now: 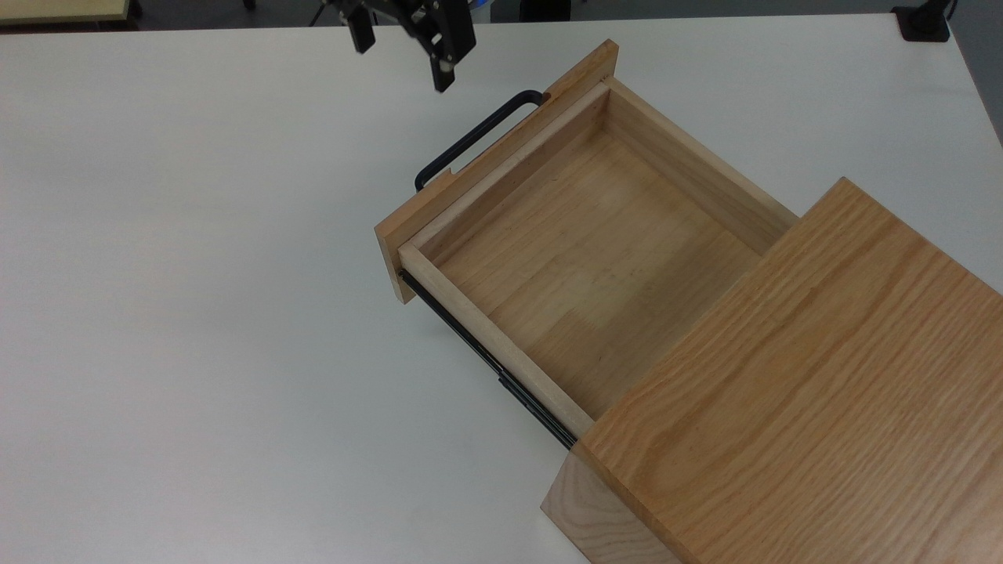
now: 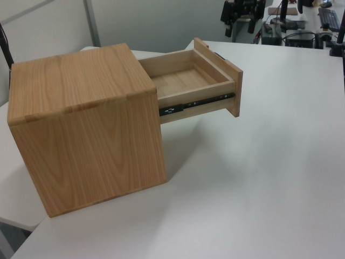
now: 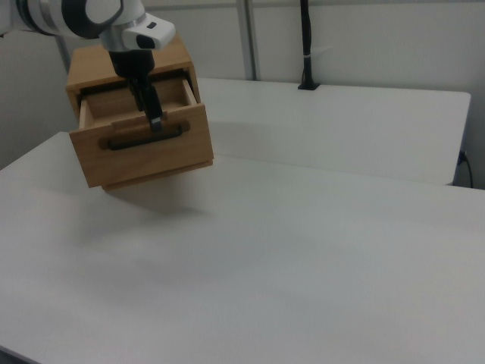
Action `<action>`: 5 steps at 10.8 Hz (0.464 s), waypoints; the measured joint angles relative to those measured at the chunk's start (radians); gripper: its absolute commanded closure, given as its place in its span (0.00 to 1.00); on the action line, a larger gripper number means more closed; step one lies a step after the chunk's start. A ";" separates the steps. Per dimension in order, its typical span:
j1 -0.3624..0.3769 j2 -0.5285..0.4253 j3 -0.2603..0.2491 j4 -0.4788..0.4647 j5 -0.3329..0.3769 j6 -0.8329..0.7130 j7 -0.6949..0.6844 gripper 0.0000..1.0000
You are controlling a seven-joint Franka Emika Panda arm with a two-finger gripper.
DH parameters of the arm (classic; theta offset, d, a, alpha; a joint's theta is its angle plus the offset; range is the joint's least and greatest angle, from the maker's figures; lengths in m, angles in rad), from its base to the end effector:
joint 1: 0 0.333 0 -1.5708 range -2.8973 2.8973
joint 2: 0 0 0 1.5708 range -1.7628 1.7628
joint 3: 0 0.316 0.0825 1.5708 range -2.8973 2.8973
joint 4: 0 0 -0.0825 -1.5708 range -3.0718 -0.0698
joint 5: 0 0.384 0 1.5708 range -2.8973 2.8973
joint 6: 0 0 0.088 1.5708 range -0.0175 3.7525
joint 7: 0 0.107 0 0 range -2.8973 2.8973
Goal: Open the drawer by sliding it
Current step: 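Open the gripper, release the handle and lift away from the drawer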
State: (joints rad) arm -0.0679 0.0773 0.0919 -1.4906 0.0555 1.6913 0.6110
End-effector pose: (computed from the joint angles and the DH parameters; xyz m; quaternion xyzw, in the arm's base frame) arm 0.5906 0.0172 0.6303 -0.9544 0.2905 -0.0490 0.0490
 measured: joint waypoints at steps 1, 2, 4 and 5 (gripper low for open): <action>0.000 -0.009 0.000 0.000 0.012 -0.019 0.000 0.00; 0.000 -0.015 0.000 0.000 0.015 -0.029 0.000 0.00; 0.005 -0.023 0.000 0.000 0.015 -0.056 -0.019 0.00; 0.011 -0.026 0.001 0.000 0.013 -0.070 -0.086 0.00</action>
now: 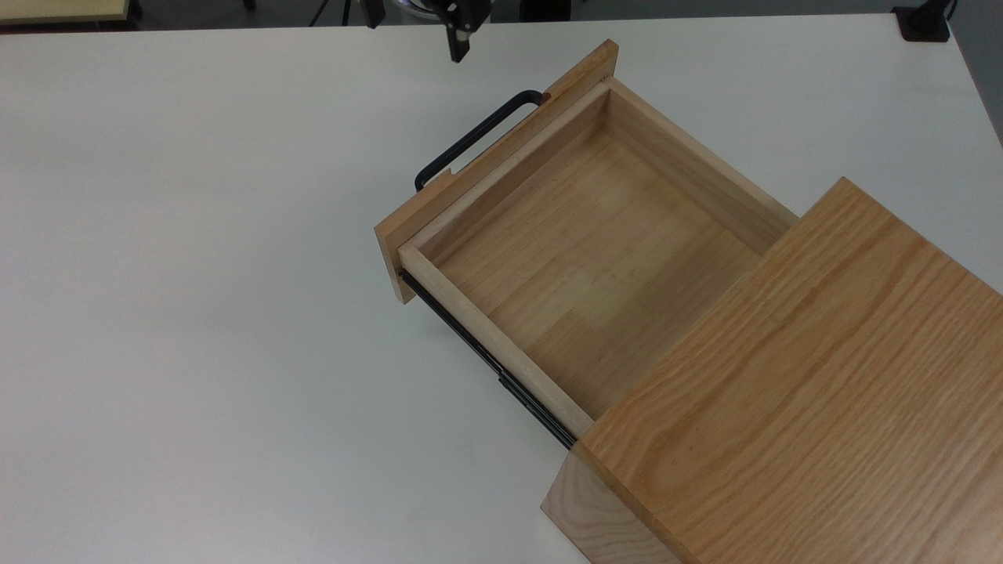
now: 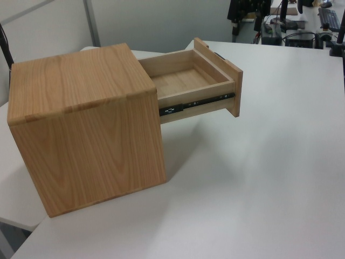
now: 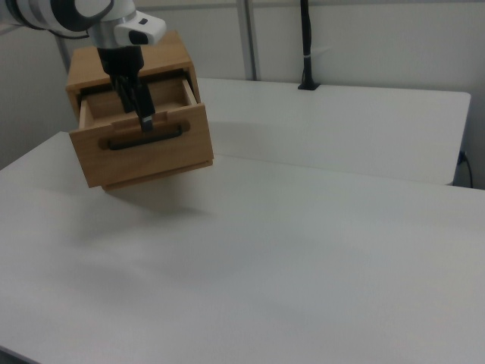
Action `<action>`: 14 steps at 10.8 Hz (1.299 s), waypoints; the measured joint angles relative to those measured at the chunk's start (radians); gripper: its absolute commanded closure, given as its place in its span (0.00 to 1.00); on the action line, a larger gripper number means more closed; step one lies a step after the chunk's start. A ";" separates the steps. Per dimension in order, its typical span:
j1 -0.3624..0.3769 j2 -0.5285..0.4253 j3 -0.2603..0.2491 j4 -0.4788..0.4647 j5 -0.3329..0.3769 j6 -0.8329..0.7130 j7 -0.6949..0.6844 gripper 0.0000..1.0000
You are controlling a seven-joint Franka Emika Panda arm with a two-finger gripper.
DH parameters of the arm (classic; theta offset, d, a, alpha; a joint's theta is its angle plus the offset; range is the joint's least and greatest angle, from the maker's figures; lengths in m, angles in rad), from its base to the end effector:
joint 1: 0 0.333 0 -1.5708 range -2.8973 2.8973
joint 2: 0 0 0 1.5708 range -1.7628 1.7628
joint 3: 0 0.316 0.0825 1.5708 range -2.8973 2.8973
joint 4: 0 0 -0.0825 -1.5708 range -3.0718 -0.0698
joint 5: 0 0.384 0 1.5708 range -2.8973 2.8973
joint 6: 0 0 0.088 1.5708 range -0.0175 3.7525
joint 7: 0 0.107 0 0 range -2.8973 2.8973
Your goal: Open the drawer by sliding it
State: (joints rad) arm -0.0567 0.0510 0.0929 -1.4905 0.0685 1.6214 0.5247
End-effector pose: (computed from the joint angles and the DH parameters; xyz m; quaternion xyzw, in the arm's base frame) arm 0.5755 0.0263 0.6389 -0.9688 0.2420 -0.0283 0.0463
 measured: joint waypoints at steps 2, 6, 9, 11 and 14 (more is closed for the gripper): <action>0.014 -0.008 0.000 -0.008 -0.050 -0.006 -0.201 0.00; 0.015 -0.011 -0.011 -0.015 -0.170 -0.006 -0.505 0.00; 0.101 -0.010 -0.125 -0.019 -0.175 -0.006 -0.592 0.00; 0.176 -0.010 -0.192 -0.019 -0.175 -0.006 -0.590 0.00; 0.160 -0.010 -0.169 -0.021 -0.175 -0.006 -0.570 0.00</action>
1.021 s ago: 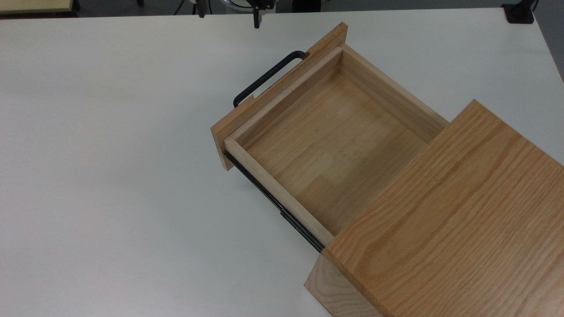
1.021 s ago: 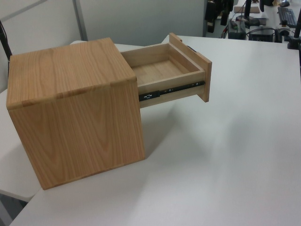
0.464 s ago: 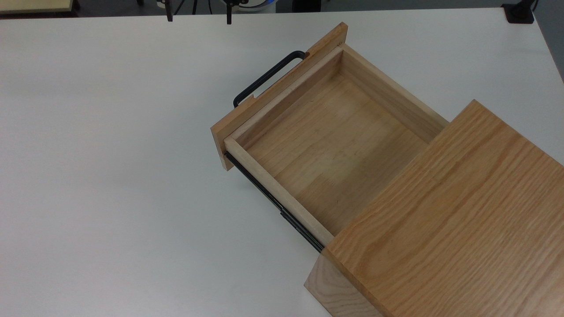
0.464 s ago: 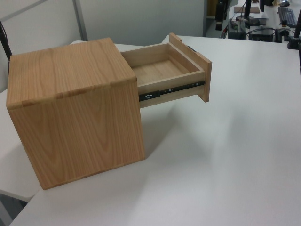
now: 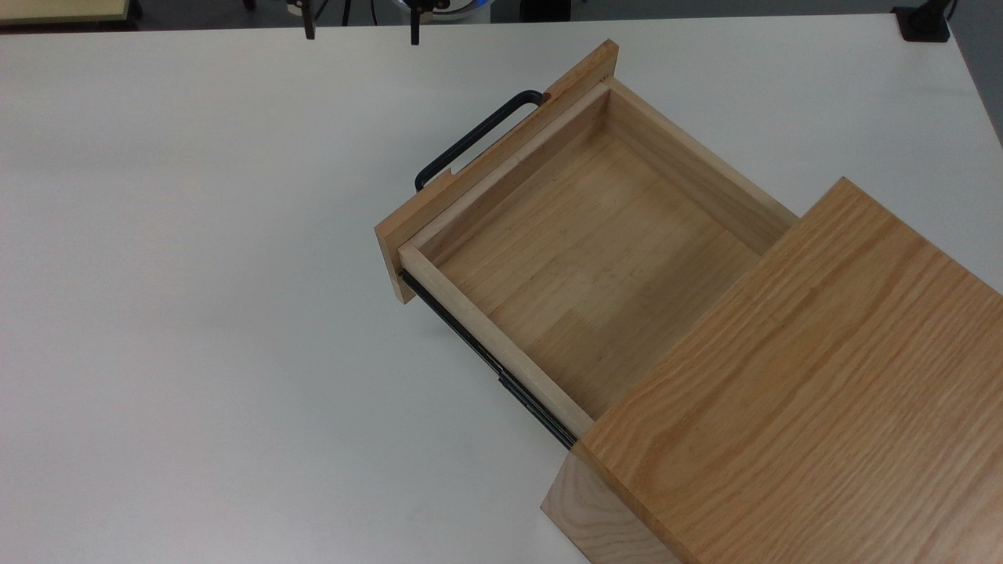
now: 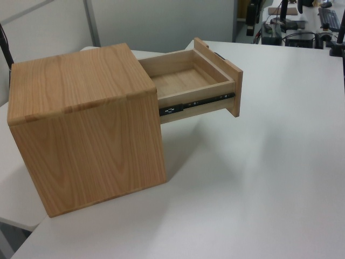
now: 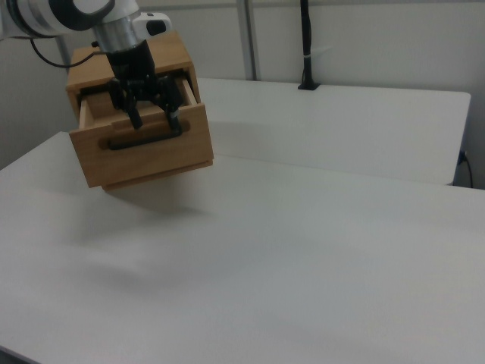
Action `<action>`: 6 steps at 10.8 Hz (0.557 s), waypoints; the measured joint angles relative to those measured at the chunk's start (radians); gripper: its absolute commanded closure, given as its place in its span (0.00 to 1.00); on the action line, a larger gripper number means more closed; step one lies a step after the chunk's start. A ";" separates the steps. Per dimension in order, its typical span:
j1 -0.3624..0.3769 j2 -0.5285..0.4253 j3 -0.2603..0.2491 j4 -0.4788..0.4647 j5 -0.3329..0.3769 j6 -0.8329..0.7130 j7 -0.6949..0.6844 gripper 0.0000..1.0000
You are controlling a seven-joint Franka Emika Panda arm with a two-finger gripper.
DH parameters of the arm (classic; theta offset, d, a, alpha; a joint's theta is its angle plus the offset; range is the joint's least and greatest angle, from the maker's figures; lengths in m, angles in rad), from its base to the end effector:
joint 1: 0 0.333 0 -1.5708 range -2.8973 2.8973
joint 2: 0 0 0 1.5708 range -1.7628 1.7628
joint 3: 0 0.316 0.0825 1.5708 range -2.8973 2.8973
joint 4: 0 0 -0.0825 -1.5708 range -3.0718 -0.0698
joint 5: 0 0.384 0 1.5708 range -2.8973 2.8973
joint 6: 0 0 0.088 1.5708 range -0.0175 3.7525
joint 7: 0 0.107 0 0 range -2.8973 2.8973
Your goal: Open the drawer by sliding it
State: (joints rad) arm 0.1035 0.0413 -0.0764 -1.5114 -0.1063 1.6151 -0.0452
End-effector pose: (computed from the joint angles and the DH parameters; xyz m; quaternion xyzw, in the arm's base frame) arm 0.5724 0.0056 0.6341 0.9973 0.0368 0.0307 0.0550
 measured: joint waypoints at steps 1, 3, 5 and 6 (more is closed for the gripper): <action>-0.021 0.000 0.028 -0.001 0.000 0.000 0.010 0.00; -0.035 0.000 0.045 -0.001 0.000 0.000 0.013 0.00; -0.036 0.000 0.047 -0.002 0.000 0.000 0.013 0.00; -0.036 0.000 0.048 -0.003 0.000 0.000 0.013 0.00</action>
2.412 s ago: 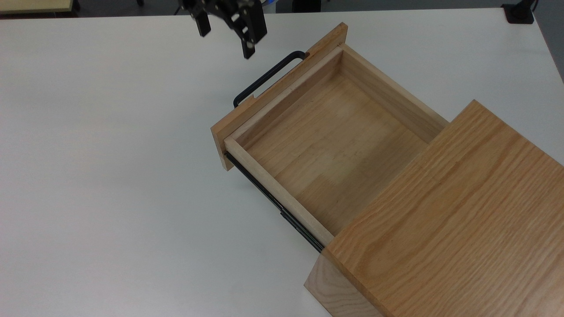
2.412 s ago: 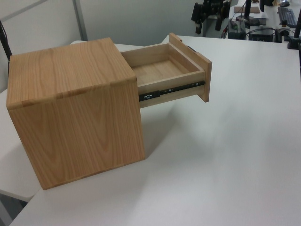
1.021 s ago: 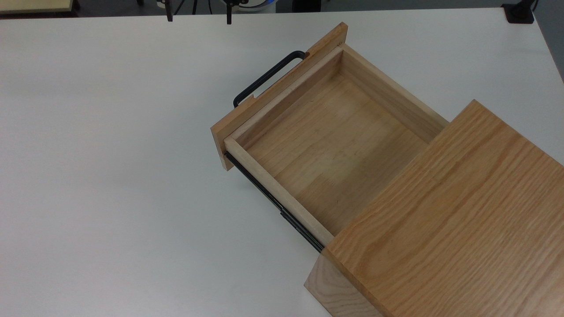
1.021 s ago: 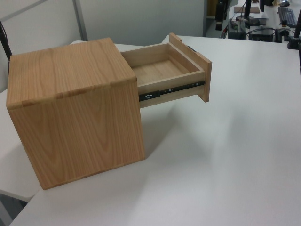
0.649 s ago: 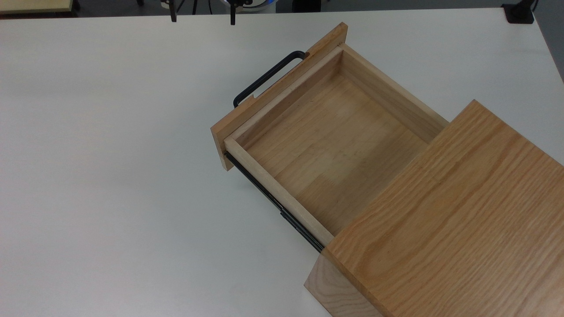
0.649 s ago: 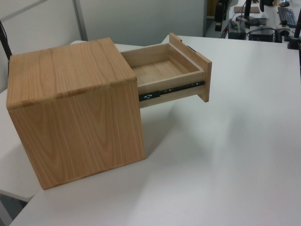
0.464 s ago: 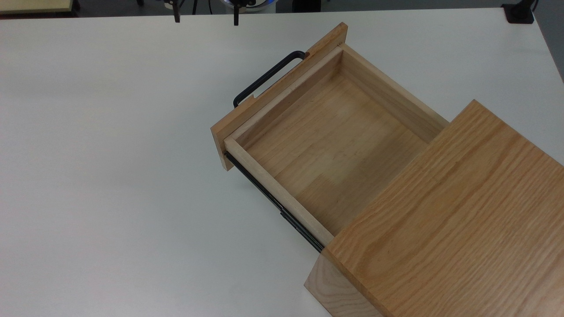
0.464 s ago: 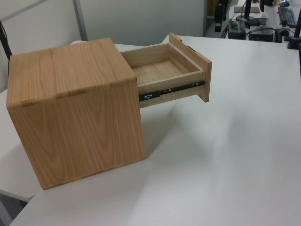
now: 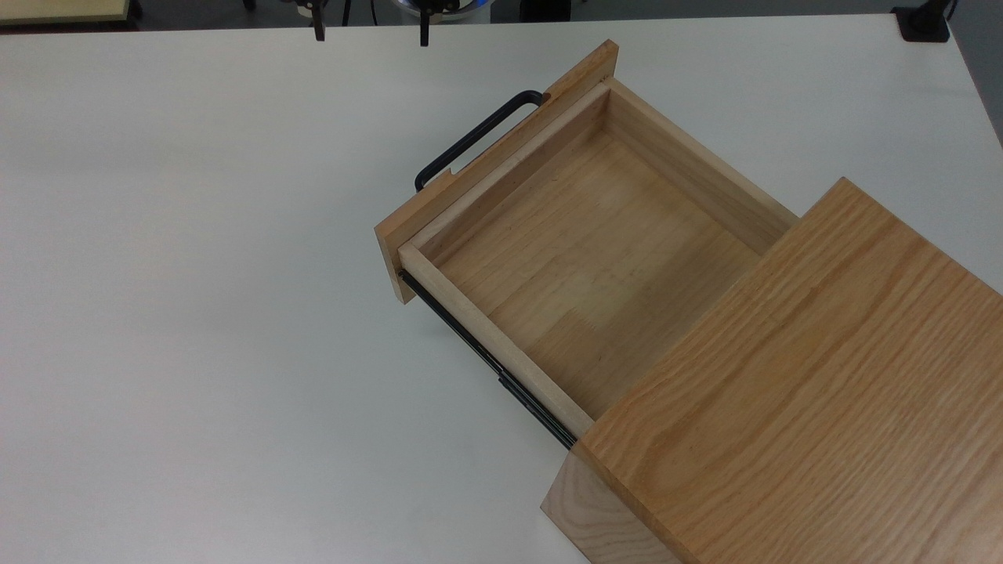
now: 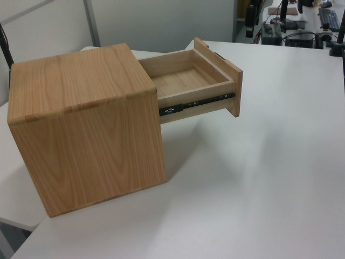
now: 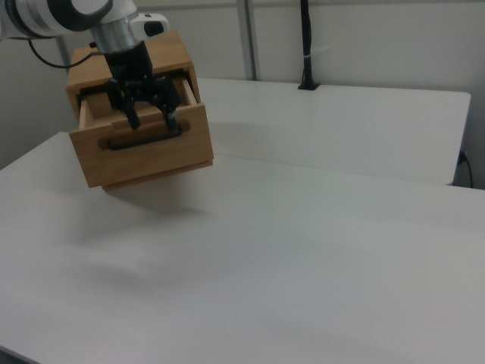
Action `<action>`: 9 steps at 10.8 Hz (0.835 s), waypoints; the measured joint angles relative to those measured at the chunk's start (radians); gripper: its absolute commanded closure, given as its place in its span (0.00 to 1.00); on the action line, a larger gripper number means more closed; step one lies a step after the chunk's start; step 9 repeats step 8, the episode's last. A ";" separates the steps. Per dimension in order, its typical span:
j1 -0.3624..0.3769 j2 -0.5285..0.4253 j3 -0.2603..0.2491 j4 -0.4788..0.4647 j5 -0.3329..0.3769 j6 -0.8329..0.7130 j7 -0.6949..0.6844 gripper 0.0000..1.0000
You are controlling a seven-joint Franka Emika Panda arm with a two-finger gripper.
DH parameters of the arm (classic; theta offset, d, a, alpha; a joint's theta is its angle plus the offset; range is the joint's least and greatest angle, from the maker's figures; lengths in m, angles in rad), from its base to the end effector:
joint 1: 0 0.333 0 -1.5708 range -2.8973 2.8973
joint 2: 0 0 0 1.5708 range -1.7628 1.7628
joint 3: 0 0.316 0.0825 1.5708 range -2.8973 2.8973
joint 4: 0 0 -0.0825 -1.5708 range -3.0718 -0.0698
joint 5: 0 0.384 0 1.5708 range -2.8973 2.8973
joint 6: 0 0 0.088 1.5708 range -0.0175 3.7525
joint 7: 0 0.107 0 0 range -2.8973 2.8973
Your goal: Open the drawer by sliding it
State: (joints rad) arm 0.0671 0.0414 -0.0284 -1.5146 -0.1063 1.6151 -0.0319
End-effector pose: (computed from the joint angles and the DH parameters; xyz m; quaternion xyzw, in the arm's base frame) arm 0.5724 0.0116 0.6325 0.9975 0.0360 0.0297 0.0536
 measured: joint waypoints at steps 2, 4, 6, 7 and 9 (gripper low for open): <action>0.000 0.000 0.001 0.000 0.001 0.000 0.000 0.00; 0.000 0.001 0.005 -0.010 0.071 0.029 0.025 0.00; -0.001 0.003 0.005 -0.027 0.142 0.075 0.071 0.00; -0.003 0.003 0.005 -0.030 0.168 0.079 0.083 0.00; -0.007 0.002 0.005 -0.031 0.181 0.080 0.085 0.00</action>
